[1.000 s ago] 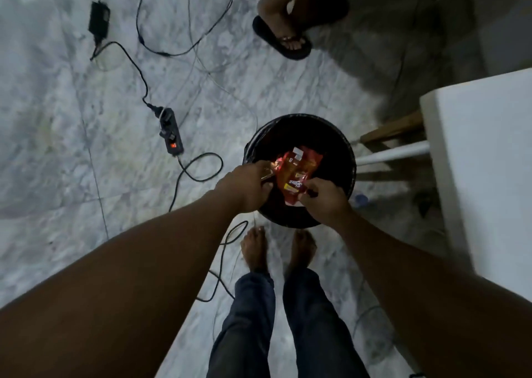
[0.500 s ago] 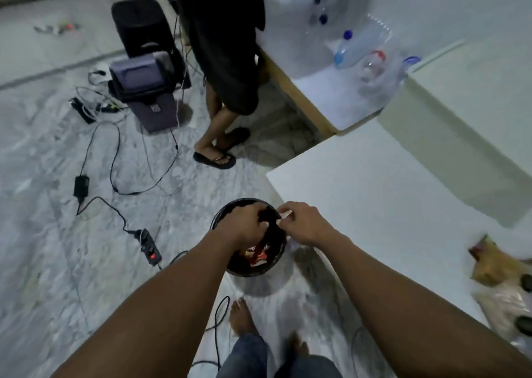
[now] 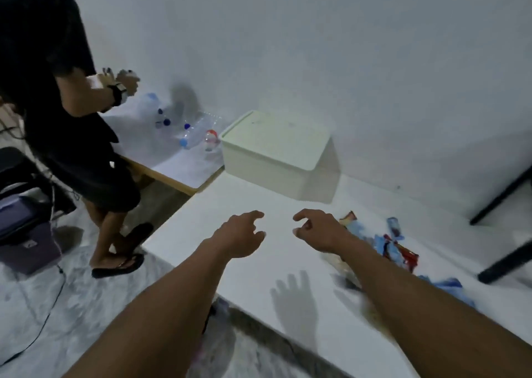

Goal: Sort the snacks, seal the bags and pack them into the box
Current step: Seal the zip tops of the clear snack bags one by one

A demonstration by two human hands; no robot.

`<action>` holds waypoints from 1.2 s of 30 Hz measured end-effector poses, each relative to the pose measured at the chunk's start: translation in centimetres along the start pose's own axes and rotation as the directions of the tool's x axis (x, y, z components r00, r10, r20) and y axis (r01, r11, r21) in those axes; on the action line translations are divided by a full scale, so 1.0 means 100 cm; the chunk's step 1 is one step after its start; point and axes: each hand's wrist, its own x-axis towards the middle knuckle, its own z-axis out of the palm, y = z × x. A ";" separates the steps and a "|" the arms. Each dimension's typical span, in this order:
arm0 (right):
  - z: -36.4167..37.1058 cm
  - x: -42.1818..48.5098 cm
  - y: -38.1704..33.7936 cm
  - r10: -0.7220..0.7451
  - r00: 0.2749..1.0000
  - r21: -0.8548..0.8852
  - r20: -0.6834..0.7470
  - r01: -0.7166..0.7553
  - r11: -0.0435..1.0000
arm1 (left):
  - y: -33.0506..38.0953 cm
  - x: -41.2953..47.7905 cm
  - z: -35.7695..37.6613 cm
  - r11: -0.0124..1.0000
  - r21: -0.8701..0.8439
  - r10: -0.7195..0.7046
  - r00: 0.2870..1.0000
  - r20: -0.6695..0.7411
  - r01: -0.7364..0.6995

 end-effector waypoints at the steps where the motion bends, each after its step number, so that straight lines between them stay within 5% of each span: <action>1: -0.018 -0.012 0.019 0.026 0.999 0.004 -0.041 -0.026 1.000 | 0.027 0.002 0.008 0.998 0.020 0.051 0.999 0.002 -0.051; 8: -0.104 -0.078 0.134 0.209 0.952 0.106 -0.224 -0.190 0.976 | 0.166 0.012 0.060 0.941 0.122 0.308 0.948 0.083 -0.316; 16: -0.124 -0.077 0.193 0.308 0.906 0.145 -0.289 -0.276 0.950 | 0.202 0.063 0.093 0.920 0.138 0.342 0.923 0.174 -0.367; 23: -0.108 -0.030 0.210 0.428 0.875 0.223 -0.224 -0.382 0.897 | 0.189 0.130 0.114 0.915 0.145 0.331 0.905 0.266 -0.377; 29: -0.042 0.006 0.216 0.508 0.861 0.155 0.027 -0.505 0.849 | 0.159 0.174 0.155 0.877 0.173 0.346 0.839 0.419 -0.448; 36: 0.006 0.027 0.217 0.572 0.820 0.237 -0.024 -0.551 0.800 | 0.155 0.207 0.188 0.791 0.207 0.385 0.732 0.562 -0.575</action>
